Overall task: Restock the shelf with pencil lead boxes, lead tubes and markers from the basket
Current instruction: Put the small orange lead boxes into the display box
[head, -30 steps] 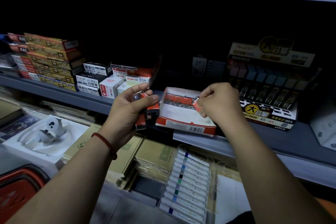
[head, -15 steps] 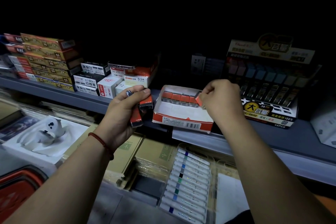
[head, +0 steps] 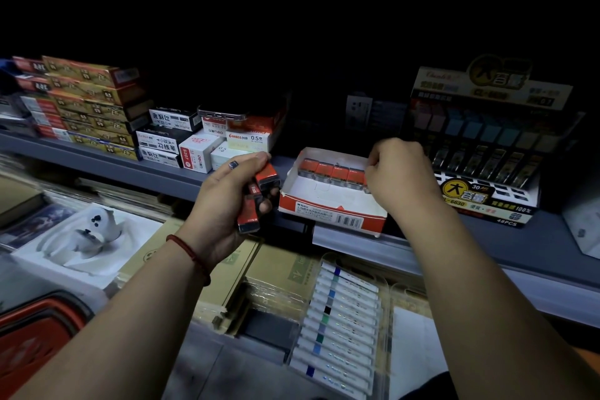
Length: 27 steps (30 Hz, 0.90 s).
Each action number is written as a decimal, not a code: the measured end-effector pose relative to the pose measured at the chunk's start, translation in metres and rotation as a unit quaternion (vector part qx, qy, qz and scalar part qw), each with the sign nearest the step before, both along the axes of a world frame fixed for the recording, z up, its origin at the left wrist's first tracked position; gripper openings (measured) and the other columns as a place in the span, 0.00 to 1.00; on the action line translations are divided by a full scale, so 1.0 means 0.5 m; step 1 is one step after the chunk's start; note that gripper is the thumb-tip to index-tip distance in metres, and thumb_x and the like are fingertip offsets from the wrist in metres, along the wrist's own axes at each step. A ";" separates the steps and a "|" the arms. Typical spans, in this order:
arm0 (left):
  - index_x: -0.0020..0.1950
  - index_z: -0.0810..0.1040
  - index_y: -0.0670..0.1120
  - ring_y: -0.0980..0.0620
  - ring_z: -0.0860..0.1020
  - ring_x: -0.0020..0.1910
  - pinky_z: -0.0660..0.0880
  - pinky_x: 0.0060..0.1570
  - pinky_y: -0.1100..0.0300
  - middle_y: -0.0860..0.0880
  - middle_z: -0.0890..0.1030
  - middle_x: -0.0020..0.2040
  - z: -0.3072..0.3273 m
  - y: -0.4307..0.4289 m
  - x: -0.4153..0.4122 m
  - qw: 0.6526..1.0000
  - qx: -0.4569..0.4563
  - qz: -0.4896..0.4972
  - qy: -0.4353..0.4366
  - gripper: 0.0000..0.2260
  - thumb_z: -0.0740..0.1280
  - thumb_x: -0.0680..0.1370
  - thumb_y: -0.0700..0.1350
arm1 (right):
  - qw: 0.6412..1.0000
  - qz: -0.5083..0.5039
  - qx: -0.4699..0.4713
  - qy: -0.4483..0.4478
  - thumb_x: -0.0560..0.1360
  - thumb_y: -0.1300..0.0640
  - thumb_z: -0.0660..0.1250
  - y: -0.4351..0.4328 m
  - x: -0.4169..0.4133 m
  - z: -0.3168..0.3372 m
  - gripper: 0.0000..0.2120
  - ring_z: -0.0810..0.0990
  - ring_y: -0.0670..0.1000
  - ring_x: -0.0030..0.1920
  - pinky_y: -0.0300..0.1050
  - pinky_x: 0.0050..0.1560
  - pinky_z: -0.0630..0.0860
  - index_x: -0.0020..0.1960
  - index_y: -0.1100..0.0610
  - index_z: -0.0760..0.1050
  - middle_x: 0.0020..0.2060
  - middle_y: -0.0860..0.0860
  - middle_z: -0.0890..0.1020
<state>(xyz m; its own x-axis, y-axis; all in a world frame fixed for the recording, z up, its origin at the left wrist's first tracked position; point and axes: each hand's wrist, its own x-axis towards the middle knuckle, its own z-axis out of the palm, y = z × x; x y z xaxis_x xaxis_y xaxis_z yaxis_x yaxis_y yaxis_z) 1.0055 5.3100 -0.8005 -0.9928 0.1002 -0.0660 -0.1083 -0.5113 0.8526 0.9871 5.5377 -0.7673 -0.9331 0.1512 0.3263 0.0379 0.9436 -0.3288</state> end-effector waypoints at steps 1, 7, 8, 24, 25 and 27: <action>0.55 0.77 0.44 0.51 0.76 0.30 0.72 0.21 0.66 0.44 0.79 0.38 0.001 0.000 0.000 1.000 0.008 0.001 -0.003 0.09 0.70 0.77 0.44 | 1.000 0.000 0.003 -0.005 0.76 0.67 0.63 -0.001 0.002 0.001 0.07 0.79 0.61 0.42 0.56 0.46 0.82 0.47 0.60 0.79 0.42 0.58 0.80; 0.53 0.82 0.47 0.53 0.76 0.27 0.73 0.23 0.68 0.46 0.82 0.39 0.001 -0.003 -0.002 1.000 -0.003 0.022 -0.014 0.13 0.75 0.69 0.44 | 0.997 0.011 0.071 0.016 0.78 0.59 0.64 -0.014 0.016 0.019 0.07 0.81 0.61 0.44 0.53 0.45 0.80 0.51 0.55 0.80 0.44 0.56 0.82; 0.54 0.82 0.47 0.53 0.76 0.28 0.73 0.24 0.68 0.46 0.82 0.40 0.000 -0.004 -0.002 1.000 -0.002 0.021 -0.015 0.14 0.76 0.69 0.45 | 0.997 0.041 0.048 0.039 0.78 0.55 0.65 -0.022 0.019 0.022 0.06 0.82 0.58 0.44 0.52 0.45 0.80 0.51 0.51 0.81 0.44 0.52 0.83; 0.50 0.81 0.47 0.54 0.77 0.33 0.77 0.30 0.66 0.46 0.82 0.43 0.005 0.005 0.007 1.000 -0.021 -0.002 0.014 0.09 0.74 0.71 0.44 | 0.869 0.163 -0.455 -0.111 0.75 0.58 0.70 -0.110 0.028 0.024 0.04 0.80 0.55 0.34 0.48 0.33 0.71 0.44 0.58 0.81 0.36 0.57 0.85; 0.51 0.81 0.46 0.53 0.77 0.33 0.77 0.30 0.66 0.45 0.82 0.42 0.004 0.005 0.008 1.000 -0.023 0.002 0.012 0.10 0.74 0.71 0.43 | 0.871 0.146 -0.459 -0.095 0.76 0.58 0.69 -0.105 0.023 0.022 0.05 0.80 0.58 0.34 0.49 0.34 0.72 0.43 0.59 0.81 0.35 0.58 0.85; 0.52 0.80 0.45 0.52 0.77 0.35 0.78 0.31 0.66 0.43 0.81 0.41 0.005 0.004 0.008 1.000 -0.015 0.009 0.010 0.11 0.74 0.71 0.42 | 0.898 0.120 -0.415 -0.079 0.76 0.59 0.67 -0.094 0.016 0.020 0.07 0.82 0.60 0.33 0.50 0.34 0.76 0.42 0.60 0.80 0.34 0.59 0.85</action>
<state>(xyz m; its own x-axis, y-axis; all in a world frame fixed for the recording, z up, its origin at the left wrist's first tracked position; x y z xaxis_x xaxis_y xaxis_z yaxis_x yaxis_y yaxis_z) 1.0095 5.3119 -0.7981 -0.9955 0.0808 -0.0497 -0.0830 -0.4880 0.8689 0.9949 5.4908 -0.7575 -0.9961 0.0701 0.0535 -0.0245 0.3628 -0.9315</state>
